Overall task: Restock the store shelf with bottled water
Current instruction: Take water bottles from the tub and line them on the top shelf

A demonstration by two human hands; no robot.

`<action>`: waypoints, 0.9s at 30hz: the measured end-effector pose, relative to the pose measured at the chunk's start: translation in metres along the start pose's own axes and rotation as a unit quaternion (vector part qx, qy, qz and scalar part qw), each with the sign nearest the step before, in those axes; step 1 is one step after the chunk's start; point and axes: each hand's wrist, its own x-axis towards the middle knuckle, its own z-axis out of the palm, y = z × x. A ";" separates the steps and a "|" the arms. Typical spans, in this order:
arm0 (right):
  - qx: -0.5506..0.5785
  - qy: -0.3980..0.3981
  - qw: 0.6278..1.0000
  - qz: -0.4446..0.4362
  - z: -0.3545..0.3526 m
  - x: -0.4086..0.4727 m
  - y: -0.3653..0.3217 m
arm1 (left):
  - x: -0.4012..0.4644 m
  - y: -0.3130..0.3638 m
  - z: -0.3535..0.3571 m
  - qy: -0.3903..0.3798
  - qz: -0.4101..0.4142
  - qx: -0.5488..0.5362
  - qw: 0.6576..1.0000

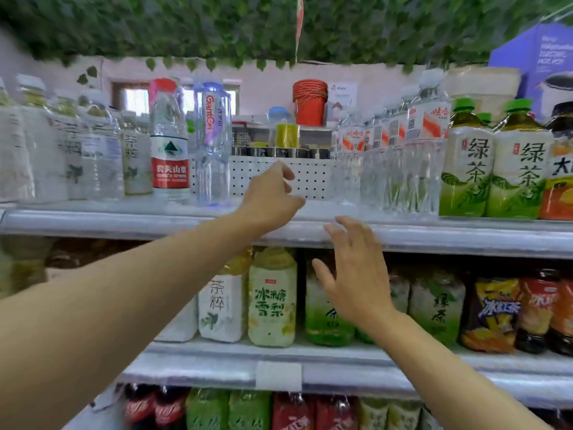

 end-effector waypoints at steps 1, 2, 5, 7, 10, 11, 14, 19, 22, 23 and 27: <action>0.003 -0.009 1.000 -0.007 0.003 -0.007 -0.012 | -0.015 -0.009 -0.008 -0.003 -0.004 0.001 1.000; 0.008 -0.018 1.000 -0.014 0.006 -0.015 -0.024 | -0.031 -0.019 -0.015 -0.007 -0.012 0.001 1.000; 0.038 -0.052 0.997 -0.031 0.020 -0.041 -0.064 | -0.081 -0.059 -0.034 -0.012 -0.060 0.005 0.998; 0.063 -0.096 0.993 -0.036 0.032 -0.061 -0.093 | -0.117 -0.089 -0.046 -0.024 -0.087 0.034 0.995; 0.103 -0.185 0.977 -0.036 0.051 -0.095 -0.138 | -0.173 -0.139 -0.064 -0.095 -0.140 0.089 0.982; 0.116 -0.212 0.970 -0.035 0.058 -0.107 -0.153 | -0.191 -0.157 -0.069 -0.118 -0.161 0.102 0.974; 0.134 -0.284 0.948 -0.039 0.077 -0.146 -0.197 | -0.246 -0.206 -0.085 -0.165 -0.218 0.135 0.952; 0.185 -0.351 0.917 -0.051 0.109 -0.220 -0.260 | -0.333 -0.271 -0.103 -0.218 -0.306 0.125 0.918; 0.211 -0.406 0.888 -0.052 0.125 -0.262 -0.290 | -0.383 -0.306 -0.103 -0.221 -0.352 0.124 0.901; 0.215 -0.424 0.878 -0.051 0.131 -0.276 -0.299 | -0.399 -0.317 -0.103 -0.221 -0.362 0.128 0.897; 0.228 -0.470 0.849 -0.081 0.160 -0.336 -0.327 | -0.465 -0.353 -0.098 -0.214 -0.415 0.135 0.874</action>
